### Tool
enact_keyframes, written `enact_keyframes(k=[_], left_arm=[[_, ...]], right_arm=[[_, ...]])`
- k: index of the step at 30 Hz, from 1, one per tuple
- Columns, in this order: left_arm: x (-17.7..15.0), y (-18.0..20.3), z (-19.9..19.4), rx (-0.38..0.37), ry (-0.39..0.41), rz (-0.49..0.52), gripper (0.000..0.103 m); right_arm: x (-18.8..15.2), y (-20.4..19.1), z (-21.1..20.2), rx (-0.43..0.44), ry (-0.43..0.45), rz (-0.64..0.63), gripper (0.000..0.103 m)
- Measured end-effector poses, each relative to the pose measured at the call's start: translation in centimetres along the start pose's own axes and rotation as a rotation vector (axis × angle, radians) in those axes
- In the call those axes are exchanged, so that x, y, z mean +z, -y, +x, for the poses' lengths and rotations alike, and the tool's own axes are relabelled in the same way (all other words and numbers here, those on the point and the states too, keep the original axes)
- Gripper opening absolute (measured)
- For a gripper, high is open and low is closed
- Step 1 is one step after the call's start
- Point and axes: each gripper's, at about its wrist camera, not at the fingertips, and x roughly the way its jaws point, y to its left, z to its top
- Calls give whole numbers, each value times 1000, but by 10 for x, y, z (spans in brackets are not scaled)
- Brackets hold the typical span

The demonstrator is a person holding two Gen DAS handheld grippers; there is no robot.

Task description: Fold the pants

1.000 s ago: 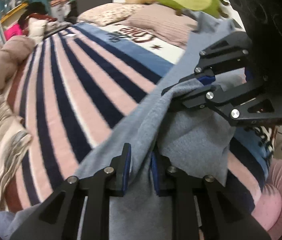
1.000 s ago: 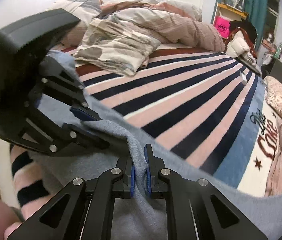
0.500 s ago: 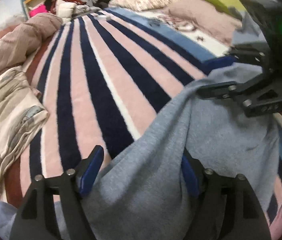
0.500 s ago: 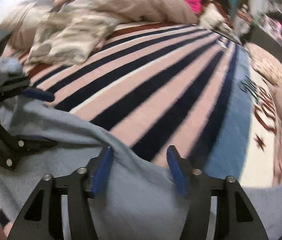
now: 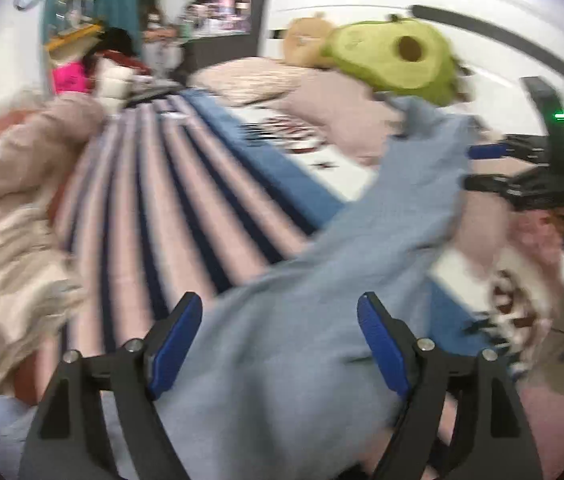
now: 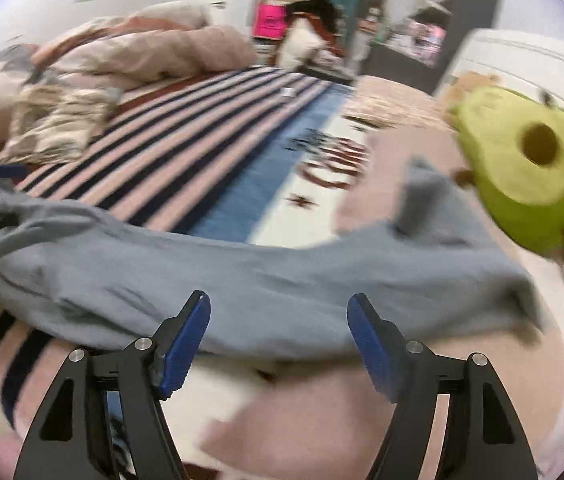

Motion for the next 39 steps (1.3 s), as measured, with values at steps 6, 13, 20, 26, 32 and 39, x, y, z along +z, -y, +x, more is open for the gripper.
enact_keyframes(k=[6, 13, 20, 26, 32, 39], left_arm=[[15, 62, 39, -64, -31, 126, 77], [64, 93, 97, -182, -15, 178, 77], [94, 108, 170, -352, -70, 180, 76], [97, 119, 181, -453, -82, 160, 16], [97, 111, 158, -414, -18, 149, 6], [89, 111, 149, -415, -26, 182, 7]], right_arm=[[-17, 50, -12, -139, 25, 56, 68], [-29, 86, 0, -174, 8, 64, 68], [-40, 93, 13, -87, 25, 92, 68], [-43, 95, 12, -50, 56, 111, 68], [-41, 98, 12, -25, 78, 153, 68], [-42, 95, 12, -30, 79, 149, 69]])
